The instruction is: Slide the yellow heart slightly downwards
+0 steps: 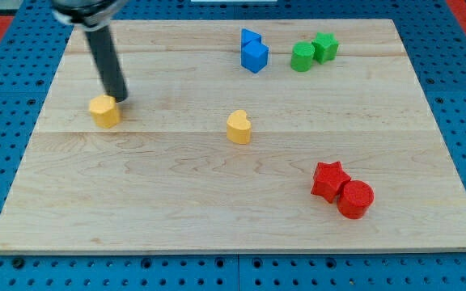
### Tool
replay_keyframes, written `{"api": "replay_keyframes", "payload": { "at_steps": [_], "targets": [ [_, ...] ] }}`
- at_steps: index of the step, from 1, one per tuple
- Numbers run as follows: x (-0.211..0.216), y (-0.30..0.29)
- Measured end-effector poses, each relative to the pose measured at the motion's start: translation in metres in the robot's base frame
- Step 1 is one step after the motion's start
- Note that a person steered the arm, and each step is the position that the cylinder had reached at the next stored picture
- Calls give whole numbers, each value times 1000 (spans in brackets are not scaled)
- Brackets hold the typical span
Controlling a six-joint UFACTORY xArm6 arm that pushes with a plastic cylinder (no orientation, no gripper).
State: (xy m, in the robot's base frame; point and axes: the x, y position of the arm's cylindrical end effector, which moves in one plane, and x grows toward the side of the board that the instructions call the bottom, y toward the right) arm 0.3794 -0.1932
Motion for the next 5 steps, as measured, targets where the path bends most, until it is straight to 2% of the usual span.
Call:
{"api": "replay_keyframes", "payload": {
  "at_steps": [1,2,4,5],
  "targets": [
    [0,28],
    [0,24],
    [-3,185],
    [26,202]
  ]
}}
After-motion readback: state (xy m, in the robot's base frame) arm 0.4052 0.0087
